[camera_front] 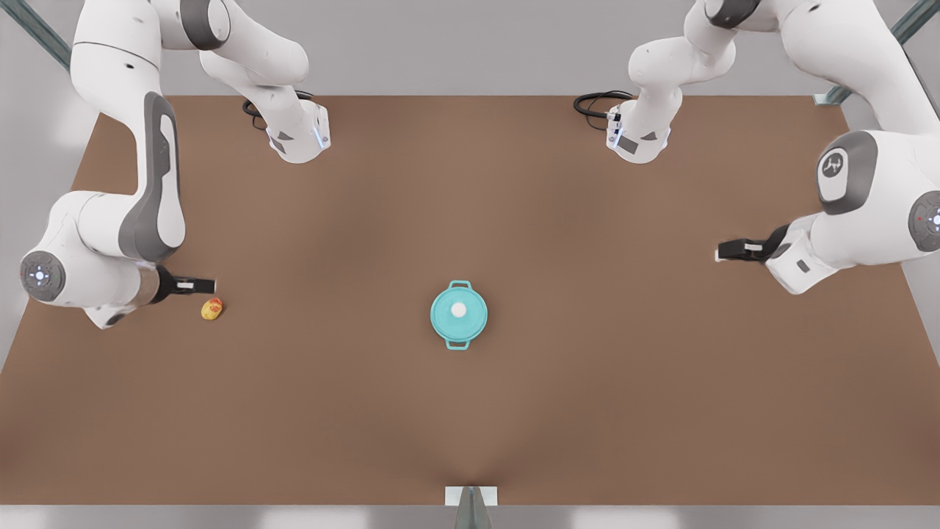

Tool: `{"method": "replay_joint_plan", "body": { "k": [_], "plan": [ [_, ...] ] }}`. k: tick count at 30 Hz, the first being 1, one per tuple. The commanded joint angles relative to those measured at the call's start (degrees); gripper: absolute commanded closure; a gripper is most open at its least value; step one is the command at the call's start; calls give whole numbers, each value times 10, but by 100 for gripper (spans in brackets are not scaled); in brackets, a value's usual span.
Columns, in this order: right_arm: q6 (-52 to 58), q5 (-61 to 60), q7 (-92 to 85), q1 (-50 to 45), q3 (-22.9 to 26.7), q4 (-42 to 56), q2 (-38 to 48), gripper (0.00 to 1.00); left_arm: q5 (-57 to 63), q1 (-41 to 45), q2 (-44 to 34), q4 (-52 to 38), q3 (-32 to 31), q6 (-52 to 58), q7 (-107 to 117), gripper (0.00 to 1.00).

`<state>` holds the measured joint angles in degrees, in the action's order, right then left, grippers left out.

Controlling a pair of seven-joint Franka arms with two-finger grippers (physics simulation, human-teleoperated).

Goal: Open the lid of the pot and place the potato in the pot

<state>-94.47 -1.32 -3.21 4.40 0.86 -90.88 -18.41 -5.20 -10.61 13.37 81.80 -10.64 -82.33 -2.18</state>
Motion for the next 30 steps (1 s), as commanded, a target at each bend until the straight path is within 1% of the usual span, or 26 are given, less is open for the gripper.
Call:
{"method": "replay_joint_plan", "body": {
  "k": [1, 2, 3, 4, 5, 6, 7, 8, 9, 10, 12, 13, 14, 15, 16, 18, 22, 25, 28, 30],
  "plan": [
    [-131, -3, -31, 0, 0, -3, 1, 0, -6, 5, -2, 2, -1, -165, -34, 0],
    [-130, -4, -30, 0, 0, -11, 5, 0, -9, 9, 2, -2, -3, -175, -37, 0],
    [-129, -4, -30, 1, 0, -17, 6, 0, -1, 33, 7, 13, -9, -203, -30, 0],
    [-129, -4, -29, 1, 0, -27, 13, 0, 42, 100, 12, 25, -9, -216, 11, 0],
    [-135, -4, -22, 1, 0, -48, 24, 0, 75, 201, 23, 26, -9, -218, 133, 0],
    [-136, -4, -19, 1, 0, -75, 36, 0, 77, 291, 34, 23, -10, -216, 274, 0],
    [-197, -4, -10, 3, 1, -168, 85, 0, 75, 347, 69, 18, -10, -216, 339, 0],
    [-272, -5, -9, 4, 3, -270, 136, 0, 75, 365, 90, 14, -10, -224, 377, 0],
    [-282, -6, 8, 8, 6, -301, 152, 0, 76, 366, 110, 13, -10, -237, 383, 0],
    [-281, -6, 73, 14, 6, -312, 159, 0, 81, 379, 149, -15, -10, -252, 444, 0],
    [-286, 1, 87, 13, 5, -337, 177, 0, 85, 392, 194, -23, -10, -321, 506, 0],
    [-295, 24, 87, 11, 2, -336, 168, 0, 89, 395, 209, -23, -9, -344, 520, 0],
    [-331, 24, 93, 12, 2, -339, 161, 0, 89, 405, 228, -32, -8, -382, 558, 0],
    [-403, 24, 93, 12, 2, -387, 170, 0, 103, 414, 264, -76, -8, -385, 579, 0],
    [-405, 23, 94, 15, 3, -395, 166, 0, 110, 415, 277, -81, -7, -398, 588, 0],
    [-405, 23, 93, 19, 5, -396, 148, 0, 110, 415, 284, -81, -5, -414, 611, 0],
    [-414, 24, 112, 48, 5, -394, 112, 0, 132, 447, 300, -81, -6, -453, 656, 0],
    [-441, 21, 115, 56, 5, -380, 75, 0, 129, 456, 318, -75, -8, -489, 658, 0],
    [-483, 24, 115, 63, 10, -366, 31, 0, 133, 456, 336, -73, -8, -507, 656, 0],
    [-487, 22, 115, 66, 10, -353, 5, 0, 133, 456, 344, -73, -8, -508, 656, 0]
  ]
}}
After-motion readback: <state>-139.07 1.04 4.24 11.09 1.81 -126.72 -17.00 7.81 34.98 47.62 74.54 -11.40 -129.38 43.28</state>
